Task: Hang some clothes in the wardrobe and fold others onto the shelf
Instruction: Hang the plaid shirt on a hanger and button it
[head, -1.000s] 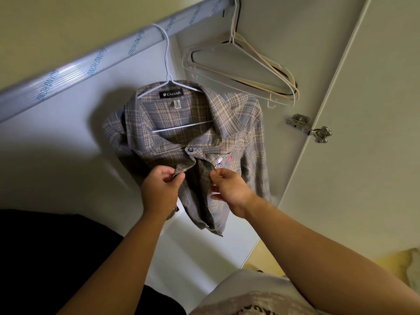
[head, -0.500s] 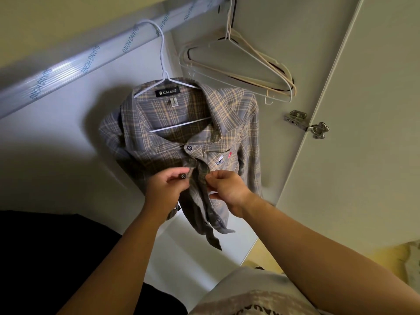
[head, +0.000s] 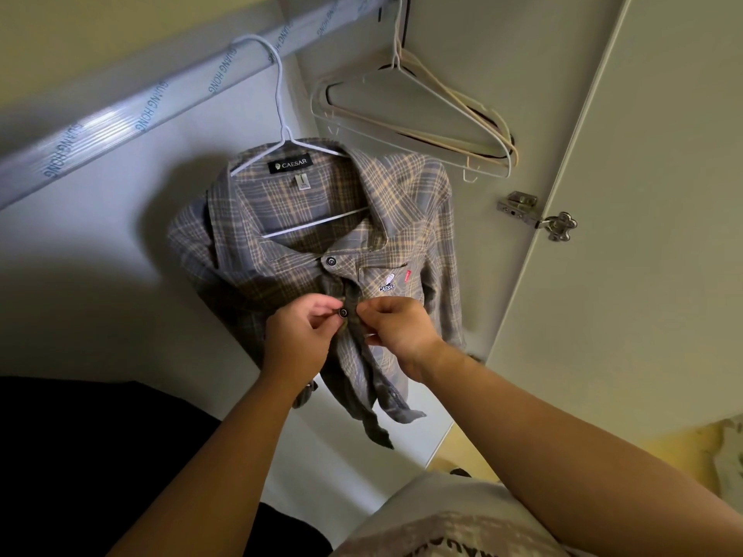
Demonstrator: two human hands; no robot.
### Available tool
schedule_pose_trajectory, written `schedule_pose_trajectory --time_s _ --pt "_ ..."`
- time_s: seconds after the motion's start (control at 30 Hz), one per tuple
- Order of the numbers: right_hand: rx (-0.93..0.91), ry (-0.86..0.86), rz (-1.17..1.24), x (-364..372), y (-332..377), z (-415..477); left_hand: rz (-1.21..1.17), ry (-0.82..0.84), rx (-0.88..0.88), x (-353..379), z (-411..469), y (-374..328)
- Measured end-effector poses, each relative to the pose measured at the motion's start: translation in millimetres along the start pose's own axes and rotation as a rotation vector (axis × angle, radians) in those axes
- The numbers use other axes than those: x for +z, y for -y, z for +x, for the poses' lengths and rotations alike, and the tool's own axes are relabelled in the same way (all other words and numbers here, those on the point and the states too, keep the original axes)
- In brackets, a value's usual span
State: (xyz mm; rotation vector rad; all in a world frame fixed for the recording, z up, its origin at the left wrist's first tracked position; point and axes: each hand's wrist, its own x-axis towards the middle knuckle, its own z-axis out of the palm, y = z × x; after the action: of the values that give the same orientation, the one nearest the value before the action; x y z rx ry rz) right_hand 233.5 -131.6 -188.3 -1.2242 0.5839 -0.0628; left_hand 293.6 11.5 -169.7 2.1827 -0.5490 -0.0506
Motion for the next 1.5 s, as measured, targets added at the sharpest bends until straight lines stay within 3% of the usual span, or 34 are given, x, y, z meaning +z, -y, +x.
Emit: schedule_pose_trajectory --time_s 0.4,0.73,1.1,1.5 --pt "0.028 0.07 0.042 0 7 -6 0.013 -0.07 0.059 7 -4 -3" --pt "0.04 0.046 0.029 -2 5 -6 -0.145 0.025 -0.119 6 -6 -7" --pt "0.029 0.072 0.057 -4 9 -12 -0.158 -0.014 -0.118 7 -4 -2" --pt "-0.109 0.035 -0.021 -5 8 -18 -0.075 0.024 -0.046 4 -6 -5"
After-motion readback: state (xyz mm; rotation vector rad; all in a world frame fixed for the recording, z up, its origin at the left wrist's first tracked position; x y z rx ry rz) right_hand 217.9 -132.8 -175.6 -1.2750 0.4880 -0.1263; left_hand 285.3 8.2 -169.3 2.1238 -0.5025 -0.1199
